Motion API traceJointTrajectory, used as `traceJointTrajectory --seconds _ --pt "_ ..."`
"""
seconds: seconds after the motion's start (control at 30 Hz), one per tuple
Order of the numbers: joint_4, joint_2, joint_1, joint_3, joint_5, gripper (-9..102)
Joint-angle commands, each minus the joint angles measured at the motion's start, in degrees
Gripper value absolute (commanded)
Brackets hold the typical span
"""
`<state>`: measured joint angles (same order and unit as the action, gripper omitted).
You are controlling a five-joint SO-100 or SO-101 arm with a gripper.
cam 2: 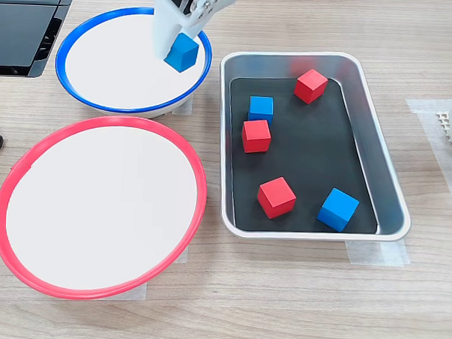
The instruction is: Move six blocks tray to matching dishes
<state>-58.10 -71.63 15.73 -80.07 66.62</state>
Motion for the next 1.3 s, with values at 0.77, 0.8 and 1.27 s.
traceJointTrajectory --seconds 0.77,0.8,1.27 --pt "-6.2 -24.6 -8.0 -27.6 33.0 15" --pt "-4.7 -24.3 -8.4 -28.7 33.6 15" --pt "-0.2 -18.8 -9.8 -34.0 38.7 9"
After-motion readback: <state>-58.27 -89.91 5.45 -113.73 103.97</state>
